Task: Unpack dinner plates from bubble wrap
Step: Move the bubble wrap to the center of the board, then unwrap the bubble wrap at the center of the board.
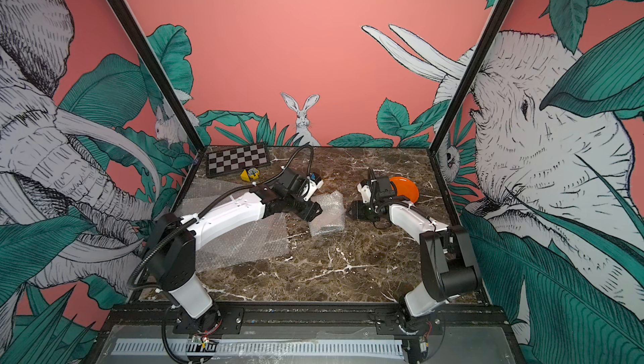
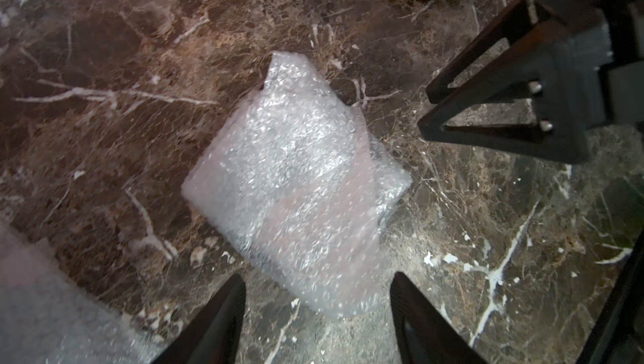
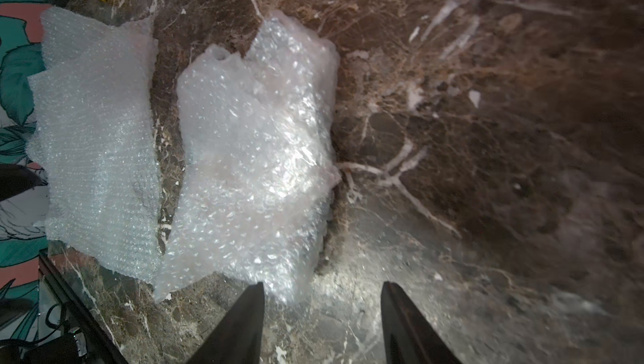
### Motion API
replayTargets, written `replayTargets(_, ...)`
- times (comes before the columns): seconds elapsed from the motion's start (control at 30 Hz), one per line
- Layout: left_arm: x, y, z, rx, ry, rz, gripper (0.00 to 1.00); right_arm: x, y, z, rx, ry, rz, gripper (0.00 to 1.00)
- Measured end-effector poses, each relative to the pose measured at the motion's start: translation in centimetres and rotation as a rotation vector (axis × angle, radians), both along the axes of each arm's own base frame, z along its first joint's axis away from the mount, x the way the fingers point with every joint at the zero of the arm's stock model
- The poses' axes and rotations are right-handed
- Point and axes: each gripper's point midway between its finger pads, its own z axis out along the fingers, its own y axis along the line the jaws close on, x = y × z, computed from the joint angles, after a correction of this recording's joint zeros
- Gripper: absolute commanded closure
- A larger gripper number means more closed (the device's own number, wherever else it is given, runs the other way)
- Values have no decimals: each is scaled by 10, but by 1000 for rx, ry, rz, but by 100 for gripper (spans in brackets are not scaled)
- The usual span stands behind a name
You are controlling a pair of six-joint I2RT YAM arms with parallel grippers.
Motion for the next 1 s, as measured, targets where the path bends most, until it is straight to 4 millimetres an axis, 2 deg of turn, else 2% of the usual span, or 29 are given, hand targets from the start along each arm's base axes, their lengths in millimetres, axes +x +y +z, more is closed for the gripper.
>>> replayTargets(0.17,-1,-28,-8,72,-48,-74,35,-15,-25,-4,-7,4,-87,44)
replayTargets(0.43,1,-63,-32,164,-96,-148,44,-30,-30,-14,19,13,-145,44)
replayTargets(0.7,-3,-73,-49,230,-125,-187,53,-27,-29,-14,34,4,-162,44)
replayTargets(1.0,5,-76,-63,273,-138,-191,65,-25,-27,-11,48,-6,-161,44)
